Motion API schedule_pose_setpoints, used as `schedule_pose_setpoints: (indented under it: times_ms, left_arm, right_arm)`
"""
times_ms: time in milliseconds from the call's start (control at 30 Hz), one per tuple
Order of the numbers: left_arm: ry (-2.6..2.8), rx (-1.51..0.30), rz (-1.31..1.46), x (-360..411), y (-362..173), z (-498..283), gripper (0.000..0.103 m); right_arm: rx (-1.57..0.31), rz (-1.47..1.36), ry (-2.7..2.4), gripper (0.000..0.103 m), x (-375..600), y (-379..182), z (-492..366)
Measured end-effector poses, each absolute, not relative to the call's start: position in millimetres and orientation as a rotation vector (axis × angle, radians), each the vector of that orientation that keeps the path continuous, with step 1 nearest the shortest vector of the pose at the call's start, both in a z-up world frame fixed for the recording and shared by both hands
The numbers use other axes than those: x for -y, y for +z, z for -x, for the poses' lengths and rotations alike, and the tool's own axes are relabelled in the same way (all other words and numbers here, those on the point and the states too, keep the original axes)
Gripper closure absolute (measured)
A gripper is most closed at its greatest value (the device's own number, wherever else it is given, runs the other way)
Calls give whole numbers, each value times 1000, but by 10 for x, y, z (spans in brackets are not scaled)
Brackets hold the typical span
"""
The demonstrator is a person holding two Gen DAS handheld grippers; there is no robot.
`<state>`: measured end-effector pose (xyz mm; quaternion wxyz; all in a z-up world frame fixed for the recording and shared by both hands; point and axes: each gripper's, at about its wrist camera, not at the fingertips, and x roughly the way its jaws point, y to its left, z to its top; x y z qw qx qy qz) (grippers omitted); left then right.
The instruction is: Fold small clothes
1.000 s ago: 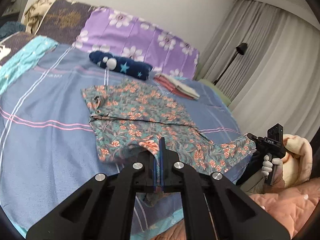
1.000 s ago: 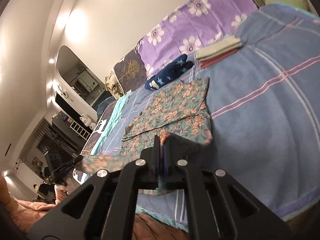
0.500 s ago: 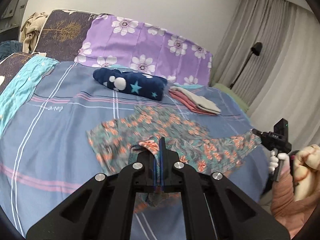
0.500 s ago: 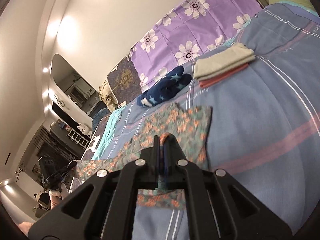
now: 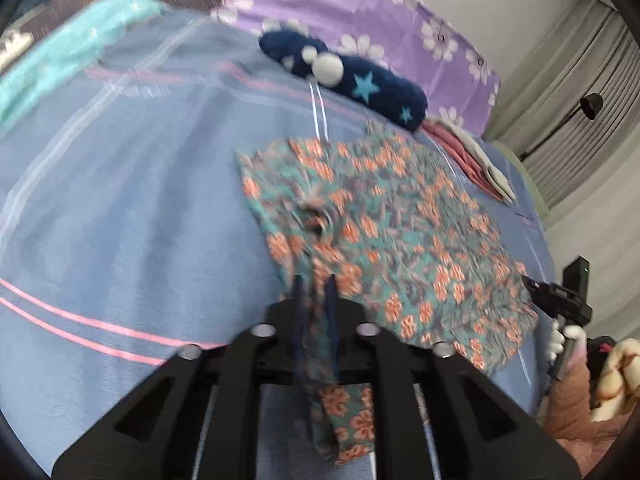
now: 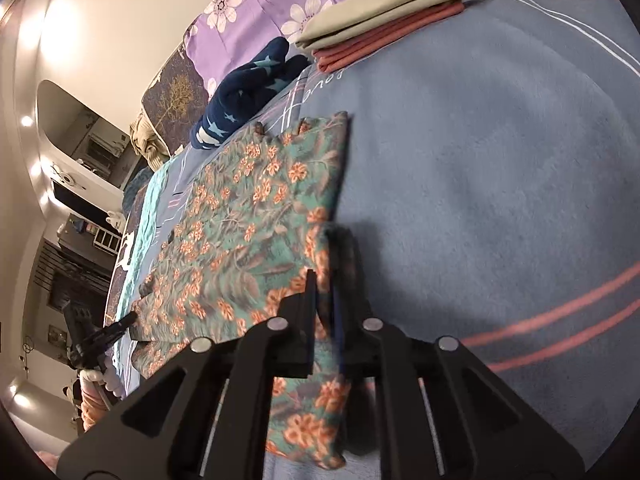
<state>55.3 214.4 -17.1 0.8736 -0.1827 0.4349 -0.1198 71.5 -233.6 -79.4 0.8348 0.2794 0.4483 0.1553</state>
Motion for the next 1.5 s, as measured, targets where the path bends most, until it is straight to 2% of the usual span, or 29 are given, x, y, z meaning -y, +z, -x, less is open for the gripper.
schedule_pose_setpoints:
  times_ms: [167,367,467,600,700,733,1067,1167,1200,1333,1433,1500]
  left_arm:
    - [-294,-865,391,-2161,20,-756,79]
    - [-330,-1061,387,-1957,-353,-1262,74]
    - [-344,-1028,417,-1925,-331,-1342,75]
    - [-484,-811,419,-1803,33,-1125,75]
    - [-433,-709,343,-1764,215,-1018,65]
    - [-383,-703,322,-1788,228,-1017,65]
    - [-297,-828,295,-1846,-63,-1066,64]
    - [-300,-801,210,-1753,9,-895,63]
    - [-296,-787,180,-1741,47,-785,63]
    - [-294,-769,163,-1762,78,-470,54]
    - [-286,-810,160,-1784,-42,-305,54]
    - [-262,-863,150,-1777,-154,-296,54]
  right_arm:
    - [-945,-571,325,92,2274,-791,-628]
    - [-955,-530,318,91,2191,-798,-604]
    - [-959,-541,314,91,2193,-852,-604]
    - [-952,-554,317,91,2213,-866,-593]
    - [-955,-550,316,91,2202,-873,-611]
    - [-954,-547,314,91,2200,-872,-607]
    - [-948,-523,308,90,2172,-840,-587]
    - [-939,-516,301,87,2215,-748,-542]
    - [-929,-517,297,81,2244,-708,-517]
    - [-896,-526,304,80,2343,-585,-418]
    - [-897,-505,306,74,2338,-561,-391]
    - [-924,-488,303,74,2307,-598,-408]
